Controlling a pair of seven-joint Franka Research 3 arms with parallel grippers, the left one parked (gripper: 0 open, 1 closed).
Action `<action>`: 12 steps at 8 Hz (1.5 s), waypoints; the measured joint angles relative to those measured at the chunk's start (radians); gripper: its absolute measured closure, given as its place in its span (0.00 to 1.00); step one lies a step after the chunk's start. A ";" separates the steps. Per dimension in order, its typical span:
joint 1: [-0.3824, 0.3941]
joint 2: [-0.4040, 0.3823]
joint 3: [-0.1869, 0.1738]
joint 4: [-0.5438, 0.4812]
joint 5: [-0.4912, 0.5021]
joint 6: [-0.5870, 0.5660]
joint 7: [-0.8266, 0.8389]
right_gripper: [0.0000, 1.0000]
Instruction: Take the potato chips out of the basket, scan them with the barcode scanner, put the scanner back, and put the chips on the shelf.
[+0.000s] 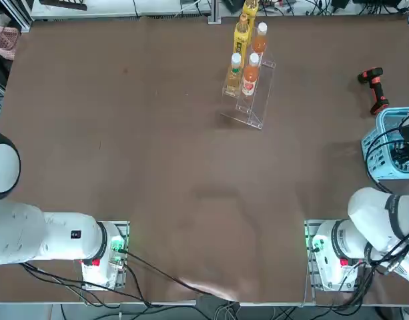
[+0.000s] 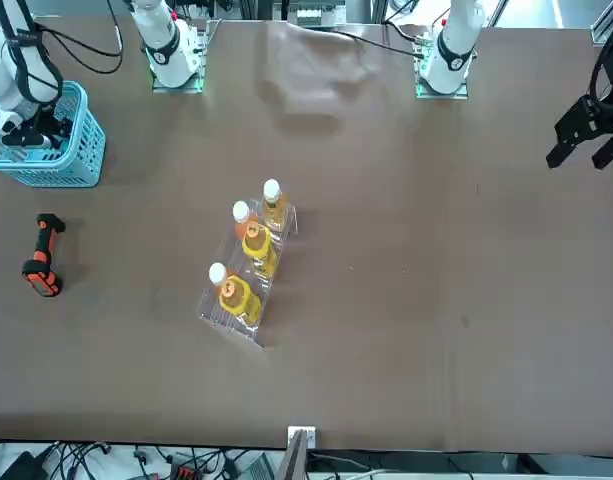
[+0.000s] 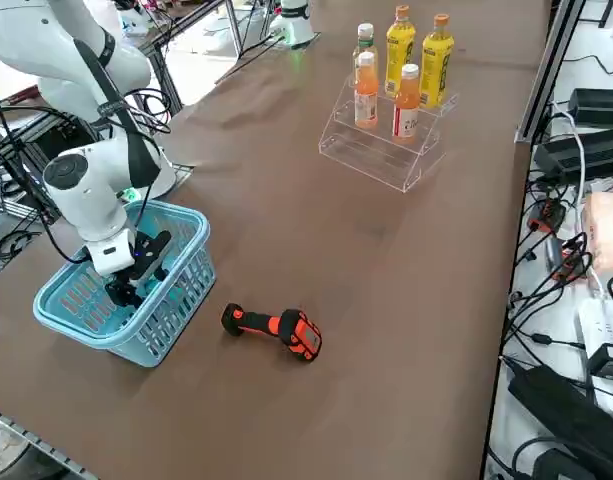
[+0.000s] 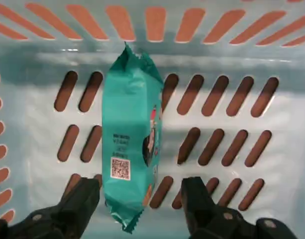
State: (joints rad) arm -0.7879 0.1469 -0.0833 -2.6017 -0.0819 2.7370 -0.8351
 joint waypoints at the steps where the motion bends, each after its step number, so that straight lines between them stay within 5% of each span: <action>1: 0.000 0.000 0.000 0.000 0.000 0.001 0.000 0.00; 12: -0.001 0.036 0.000 0.000 0.000 0.043 -0.001 0.02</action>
State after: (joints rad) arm -0.7888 0.1834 -0.0833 -2.6014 -0.0819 2.7799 -0.8364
